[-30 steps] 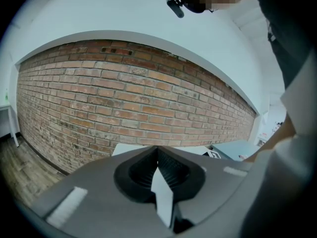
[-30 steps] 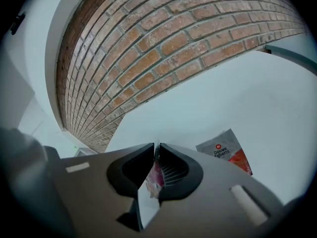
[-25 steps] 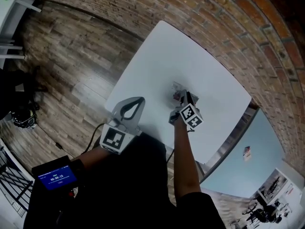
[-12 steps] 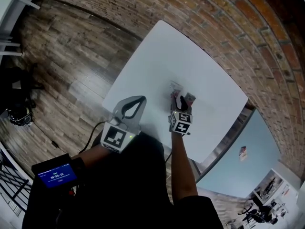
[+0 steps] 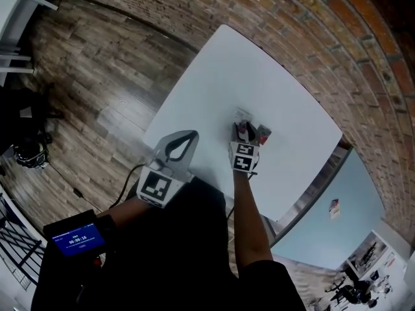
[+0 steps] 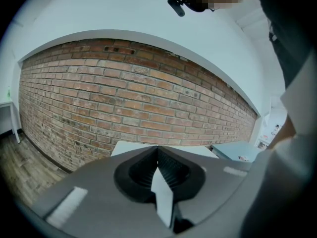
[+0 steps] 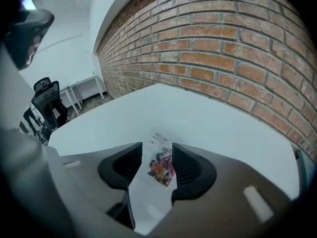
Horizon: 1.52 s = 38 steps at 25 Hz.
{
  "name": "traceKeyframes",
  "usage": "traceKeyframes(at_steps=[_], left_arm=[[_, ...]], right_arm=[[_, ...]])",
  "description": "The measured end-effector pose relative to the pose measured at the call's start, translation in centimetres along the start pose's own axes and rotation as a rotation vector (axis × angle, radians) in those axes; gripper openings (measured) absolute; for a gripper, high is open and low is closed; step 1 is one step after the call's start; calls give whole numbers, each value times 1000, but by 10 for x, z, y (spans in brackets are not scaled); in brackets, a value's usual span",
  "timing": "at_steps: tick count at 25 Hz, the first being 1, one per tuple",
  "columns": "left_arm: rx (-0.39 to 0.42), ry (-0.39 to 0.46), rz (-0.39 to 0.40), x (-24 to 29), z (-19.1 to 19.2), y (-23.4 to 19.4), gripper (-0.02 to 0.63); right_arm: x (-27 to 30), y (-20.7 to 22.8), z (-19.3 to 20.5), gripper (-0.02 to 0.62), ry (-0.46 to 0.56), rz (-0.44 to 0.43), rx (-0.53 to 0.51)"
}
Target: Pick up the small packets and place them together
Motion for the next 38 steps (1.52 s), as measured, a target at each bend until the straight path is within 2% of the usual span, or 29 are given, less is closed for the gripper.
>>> traceKeyframes(at_steps=[4, 10, 19, 24, 29, 38], left_arm=[[-1, -3, 4, 0, 0, 0, 1], [-3, -3, 3, 1, 0, -1, 1], [-2, -12, 20, 2, 2, 3, 2], [-8, -15, 24, 3, 2, 4, 0], [-9, -20, 35, 3, 3, 6, 2], [-8, -19, 17, 3, 4, 4, 2]], right_arm=[[1, 1, 10, 193, -56, 11, -15], [1, 5, 15, 191, -69, 40, -25], [-7, 15, 19, 190, -90, 130, 28], [-11, 15, 24, 192, -95, 114, -35], [-20, -3, 21, 193, -82, 72, -120], [-11, -6, 32, 198, -113, 55, -96]])
Point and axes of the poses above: the fingertips, and each gripper's own axes: x forward along the fingers, y to its right, z out of its underside, the point moved 5 cm from there along -x, backward along the fingers, and after that the axes turned 15 degrees about y, right-handed, at the moved point
